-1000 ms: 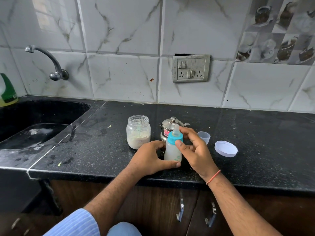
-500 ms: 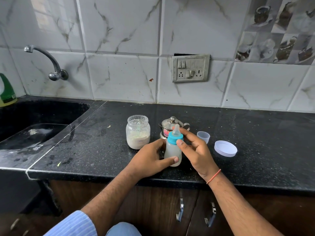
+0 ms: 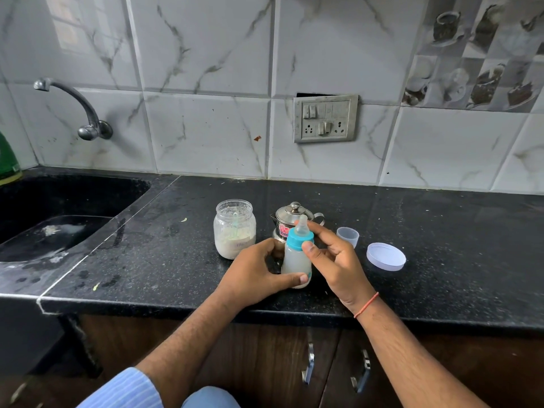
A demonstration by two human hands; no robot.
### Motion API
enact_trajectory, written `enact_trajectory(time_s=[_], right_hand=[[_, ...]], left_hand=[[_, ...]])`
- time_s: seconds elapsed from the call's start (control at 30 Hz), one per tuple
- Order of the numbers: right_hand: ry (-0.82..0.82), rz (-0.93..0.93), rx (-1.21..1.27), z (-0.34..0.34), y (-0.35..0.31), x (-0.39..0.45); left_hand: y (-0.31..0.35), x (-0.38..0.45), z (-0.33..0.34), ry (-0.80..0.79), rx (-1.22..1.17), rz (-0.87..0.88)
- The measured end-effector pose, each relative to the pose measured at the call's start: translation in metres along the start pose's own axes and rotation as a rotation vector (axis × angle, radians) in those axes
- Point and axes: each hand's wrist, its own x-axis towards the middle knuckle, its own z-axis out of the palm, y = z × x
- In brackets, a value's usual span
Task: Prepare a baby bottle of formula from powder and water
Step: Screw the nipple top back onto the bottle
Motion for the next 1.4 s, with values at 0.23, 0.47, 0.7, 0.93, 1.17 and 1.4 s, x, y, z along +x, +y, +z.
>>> enact_trajectory(time_s=[0.23,0.47,0.7,0.93,1.17,1.4], right_hand=[[-0.019,-0.007,0.030,-0.001,-0.001,0.000],[-0.044,-0.010,-0.001,-0.001,-0.001,0.001],[-0.047,-0.004,0.003,-0.001,0.003,0.001],[-0.005,-0.011,-0.022,-0.001,0.004,0.002],[-0.050,0.005,0.036,-0.001,-0.003,-0.001],[-0.014,0.000,-0.011,-0.003,0.000,0.000]], left_hand=[[0.003,0.000,-0.006,-0.135,0.034,0.066],[0.005,-0.001,0.002,0.009,0.026,-0.007],[0.004,0.003,-0.007,-0.188,-0.026,0.027],[0.006,0.003,0.005,0.016,0.004,0.010],[0.009,0.004,0.004,-0.003,0.045,0.018],[0.009,0.002,-0.001,-0.108,0.001,0.059]])
